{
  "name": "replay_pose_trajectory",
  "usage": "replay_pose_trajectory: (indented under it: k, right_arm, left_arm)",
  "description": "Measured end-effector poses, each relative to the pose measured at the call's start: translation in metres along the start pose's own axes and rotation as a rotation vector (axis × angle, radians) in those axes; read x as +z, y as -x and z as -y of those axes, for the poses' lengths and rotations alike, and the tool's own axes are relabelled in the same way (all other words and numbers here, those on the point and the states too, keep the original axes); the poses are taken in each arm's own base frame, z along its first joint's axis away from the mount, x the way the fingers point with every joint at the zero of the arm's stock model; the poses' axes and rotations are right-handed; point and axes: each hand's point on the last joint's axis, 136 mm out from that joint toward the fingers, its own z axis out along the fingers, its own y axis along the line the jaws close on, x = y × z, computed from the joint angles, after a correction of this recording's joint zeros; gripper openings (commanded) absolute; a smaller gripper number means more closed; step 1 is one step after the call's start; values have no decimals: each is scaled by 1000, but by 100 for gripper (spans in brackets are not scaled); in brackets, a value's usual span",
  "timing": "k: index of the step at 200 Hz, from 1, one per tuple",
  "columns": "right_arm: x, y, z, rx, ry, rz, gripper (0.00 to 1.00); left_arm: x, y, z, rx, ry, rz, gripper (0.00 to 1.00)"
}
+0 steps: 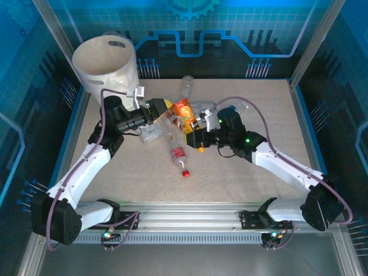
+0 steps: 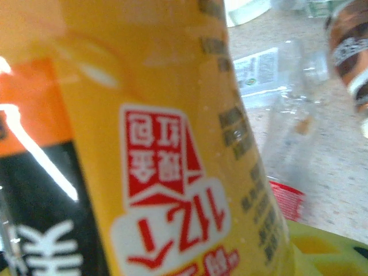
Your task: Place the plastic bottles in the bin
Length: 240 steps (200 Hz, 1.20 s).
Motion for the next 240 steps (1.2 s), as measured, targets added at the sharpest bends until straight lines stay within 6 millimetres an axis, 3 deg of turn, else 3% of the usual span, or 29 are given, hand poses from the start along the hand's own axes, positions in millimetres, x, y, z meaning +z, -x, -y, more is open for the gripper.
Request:
replay_pose_trajectory:
  k: [55,74,94,116,154,195,222,240]
  right_arm:
    - [22,6,-28,64,114,-41,45]
    - [26,4,-39,77,169,-58,46]
    - [28,2,-48,84,210,-71,48]
    - [29,1,-48,112,210,-79,56]
    - [28,2,-48,112,203,-79,73]
    - [17,6,-52,62,172,-84,90]
    - [-2,7,-55,18,141,-73,100]
    - [-19,13,-55,-12,106,-49,100]
  left_arm:
    - [18,-17,7,98,-10,-56,96]
    - [23,-15,2,115,18,-51,88]
    - [28,-15,-5,112,28,-60,74]
    - [32,-17,-5,105,15,-73,59]
    - [35,-15,-5,91,7,-67,55]
    - [36,-8,4,33,-34,-35,52]
    - [36,-5,8,13,-48,-23,52]
    - [35,-4,7,2,-46,-13,52]
